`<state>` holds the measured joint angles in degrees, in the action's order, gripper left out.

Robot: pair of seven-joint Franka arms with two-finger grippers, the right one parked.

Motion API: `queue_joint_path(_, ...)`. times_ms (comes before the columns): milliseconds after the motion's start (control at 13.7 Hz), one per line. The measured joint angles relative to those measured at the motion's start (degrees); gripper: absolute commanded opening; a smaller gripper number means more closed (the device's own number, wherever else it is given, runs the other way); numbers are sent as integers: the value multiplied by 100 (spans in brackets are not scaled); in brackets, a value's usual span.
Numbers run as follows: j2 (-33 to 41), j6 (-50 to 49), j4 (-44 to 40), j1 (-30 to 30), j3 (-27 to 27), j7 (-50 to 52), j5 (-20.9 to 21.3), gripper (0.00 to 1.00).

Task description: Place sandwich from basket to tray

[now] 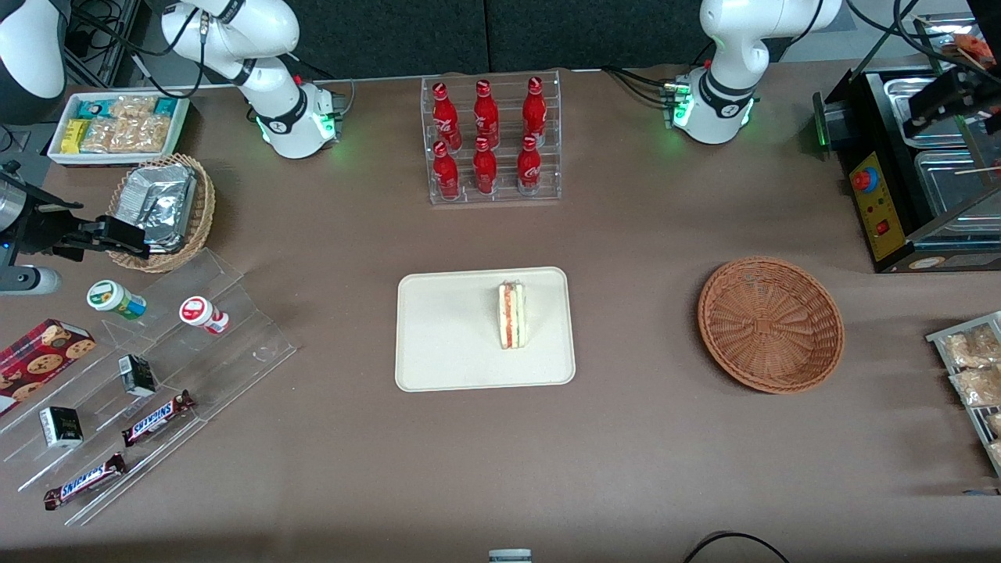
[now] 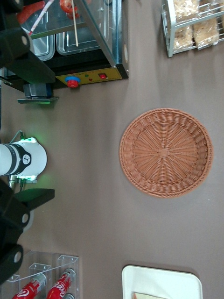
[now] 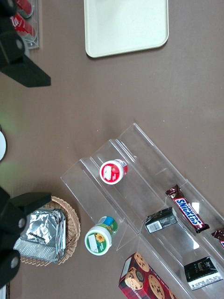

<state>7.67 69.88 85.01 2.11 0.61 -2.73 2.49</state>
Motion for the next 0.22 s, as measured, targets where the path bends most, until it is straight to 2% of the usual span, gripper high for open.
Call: queue_joint_path(219, -16, 148, 121, 0, -5, 0, 0, 99)
